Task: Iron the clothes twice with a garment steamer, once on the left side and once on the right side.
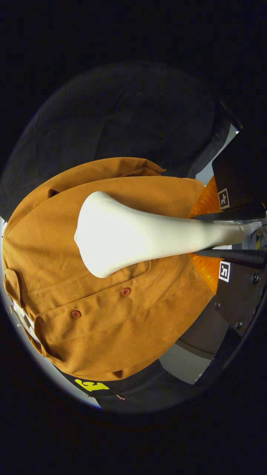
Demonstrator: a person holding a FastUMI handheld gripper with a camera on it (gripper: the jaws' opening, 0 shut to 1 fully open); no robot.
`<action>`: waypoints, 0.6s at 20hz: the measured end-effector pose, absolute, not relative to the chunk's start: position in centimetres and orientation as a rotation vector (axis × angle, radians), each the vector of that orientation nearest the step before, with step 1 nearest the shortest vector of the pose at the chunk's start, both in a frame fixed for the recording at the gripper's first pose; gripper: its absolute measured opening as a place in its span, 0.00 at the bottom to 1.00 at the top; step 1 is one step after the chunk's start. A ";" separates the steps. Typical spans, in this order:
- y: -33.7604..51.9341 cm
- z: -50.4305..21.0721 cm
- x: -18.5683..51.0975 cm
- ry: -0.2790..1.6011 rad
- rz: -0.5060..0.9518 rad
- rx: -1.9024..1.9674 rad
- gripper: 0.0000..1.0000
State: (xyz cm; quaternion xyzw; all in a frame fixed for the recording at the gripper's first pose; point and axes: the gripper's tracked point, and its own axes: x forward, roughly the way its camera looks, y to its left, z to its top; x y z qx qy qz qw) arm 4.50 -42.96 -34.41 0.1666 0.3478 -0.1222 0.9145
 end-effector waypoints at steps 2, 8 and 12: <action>-43.0 -35.5 3.7 0.744 -0.261 0.352 0.36; -42.6 -38.4 1.3 0.814 -0.301 0.396 0.36; -42.2 -35.6 0.4 0.752 -0.344 0.376 0.36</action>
